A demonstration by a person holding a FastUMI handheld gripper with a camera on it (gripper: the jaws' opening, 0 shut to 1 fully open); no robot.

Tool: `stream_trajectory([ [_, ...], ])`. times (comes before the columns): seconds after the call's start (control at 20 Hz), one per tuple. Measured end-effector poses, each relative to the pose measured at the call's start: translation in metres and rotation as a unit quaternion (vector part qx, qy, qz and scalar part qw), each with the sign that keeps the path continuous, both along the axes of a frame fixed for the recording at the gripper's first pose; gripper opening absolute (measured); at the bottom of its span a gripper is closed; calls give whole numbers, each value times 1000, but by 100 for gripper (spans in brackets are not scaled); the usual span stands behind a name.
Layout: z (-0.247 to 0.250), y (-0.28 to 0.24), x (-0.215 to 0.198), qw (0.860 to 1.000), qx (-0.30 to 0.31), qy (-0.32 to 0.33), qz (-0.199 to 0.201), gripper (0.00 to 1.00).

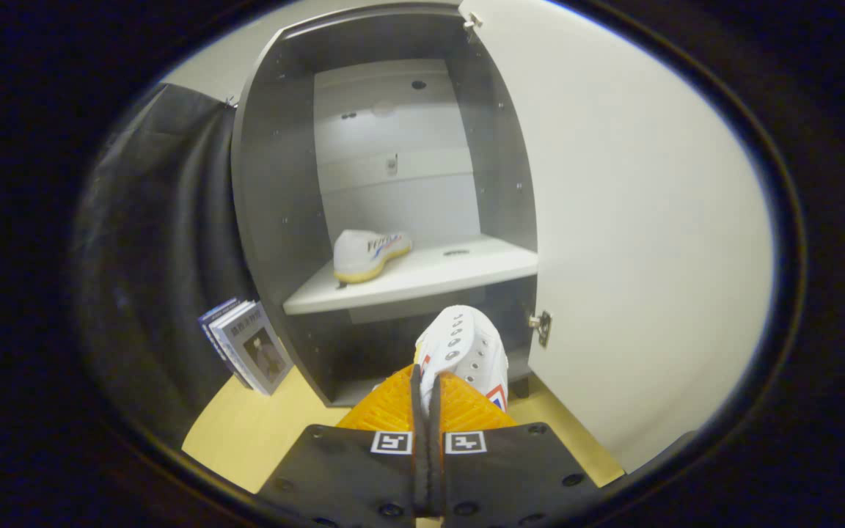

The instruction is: Open the shoe cabinet door, grab the shoes and put them into the shoe cabinet, then close the shoe cabinet door.

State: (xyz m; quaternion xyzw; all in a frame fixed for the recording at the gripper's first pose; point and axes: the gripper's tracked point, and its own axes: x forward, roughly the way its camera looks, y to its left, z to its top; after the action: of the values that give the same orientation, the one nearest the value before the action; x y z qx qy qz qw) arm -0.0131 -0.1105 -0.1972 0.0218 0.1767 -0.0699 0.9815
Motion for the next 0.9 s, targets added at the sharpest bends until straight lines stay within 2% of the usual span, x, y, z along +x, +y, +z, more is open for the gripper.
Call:
stream_trajectory([
  [0.3,57,0,38,998,-6,-60,-8,2],
  [0.75,87,0,152,994,-33,-95,49,2],
  [0.9,89,-8,191,993,-40,-97,55,2],
])
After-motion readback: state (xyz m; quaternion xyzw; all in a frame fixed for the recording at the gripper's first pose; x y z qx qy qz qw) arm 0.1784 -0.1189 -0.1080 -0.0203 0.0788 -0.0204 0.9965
